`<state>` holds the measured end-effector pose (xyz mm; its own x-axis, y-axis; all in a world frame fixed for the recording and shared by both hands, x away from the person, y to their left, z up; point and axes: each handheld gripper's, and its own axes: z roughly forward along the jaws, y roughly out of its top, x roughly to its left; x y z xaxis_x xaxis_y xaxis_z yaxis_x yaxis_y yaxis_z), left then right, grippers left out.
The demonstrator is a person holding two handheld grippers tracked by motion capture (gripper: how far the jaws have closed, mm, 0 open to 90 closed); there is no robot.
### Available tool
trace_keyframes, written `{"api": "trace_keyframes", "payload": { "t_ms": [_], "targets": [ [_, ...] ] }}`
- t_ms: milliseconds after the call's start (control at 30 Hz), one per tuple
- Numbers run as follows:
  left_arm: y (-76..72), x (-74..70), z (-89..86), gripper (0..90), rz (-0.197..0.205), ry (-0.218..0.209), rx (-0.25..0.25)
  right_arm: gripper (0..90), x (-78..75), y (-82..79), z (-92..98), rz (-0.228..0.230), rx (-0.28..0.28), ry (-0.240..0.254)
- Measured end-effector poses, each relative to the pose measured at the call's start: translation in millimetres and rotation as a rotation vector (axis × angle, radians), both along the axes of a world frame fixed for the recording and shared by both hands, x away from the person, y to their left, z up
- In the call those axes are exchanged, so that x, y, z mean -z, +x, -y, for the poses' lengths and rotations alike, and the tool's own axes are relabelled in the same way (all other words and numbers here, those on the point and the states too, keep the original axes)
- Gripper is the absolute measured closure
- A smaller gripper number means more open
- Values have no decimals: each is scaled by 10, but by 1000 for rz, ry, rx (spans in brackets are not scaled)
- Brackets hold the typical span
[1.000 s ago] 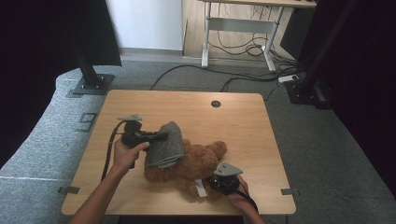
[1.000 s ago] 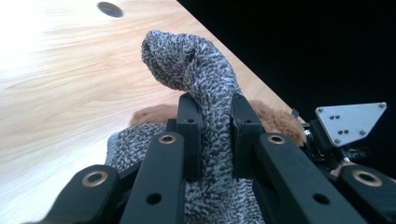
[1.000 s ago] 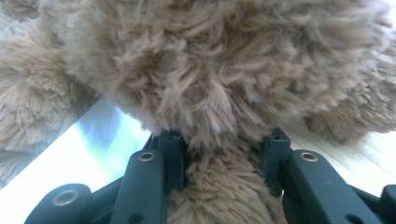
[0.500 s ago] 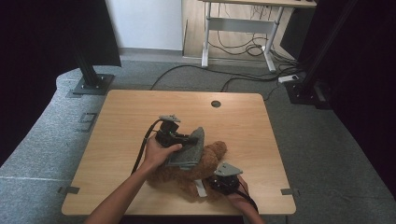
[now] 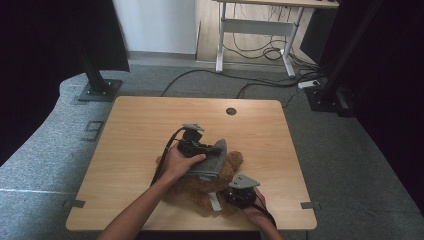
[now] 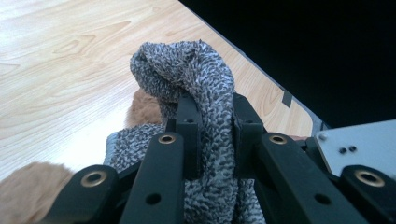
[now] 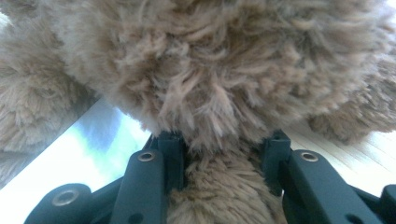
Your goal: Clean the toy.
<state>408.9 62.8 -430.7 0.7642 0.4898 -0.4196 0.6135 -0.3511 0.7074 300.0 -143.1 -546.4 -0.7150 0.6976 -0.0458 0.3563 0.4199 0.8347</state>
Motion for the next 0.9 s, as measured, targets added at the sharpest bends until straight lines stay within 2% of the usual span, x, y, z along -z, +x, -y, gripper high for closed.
{"api": "trace_keyframes", "payload": {
  "t_ms": [100, 267, 333, 500, 667, 733, 900],
  "targets": [
    [37, 43, 94, 763, 3, 49, -3, 628, 1, -5, -3, -4, -1, -1],
    [127, 138, 136, 762, -40, 133, -9, 637, 6, -24, -17, 9, -1, -20],
    [160, 159, 115, 762, -45, 169, -22, 642, 9, -34, -23, 20, -5, -31],
    [215, 203, 14, 765, -65, 203, -50, 648, 9, -60, -26, 26, -2, -42],
    [287, 256, -225, 766, -100, 231, -87, 652, 7, -83, -29, 36, -3, -53],
    [313, 279, -336, 766, -119, 234, -98, 652, 6, -87, -33, 38, 0, -56],
    [335, 297, -585, 767, -133, 220, -115, 652, 5, -90, -36, 36, 4, -57]
  ]
}}
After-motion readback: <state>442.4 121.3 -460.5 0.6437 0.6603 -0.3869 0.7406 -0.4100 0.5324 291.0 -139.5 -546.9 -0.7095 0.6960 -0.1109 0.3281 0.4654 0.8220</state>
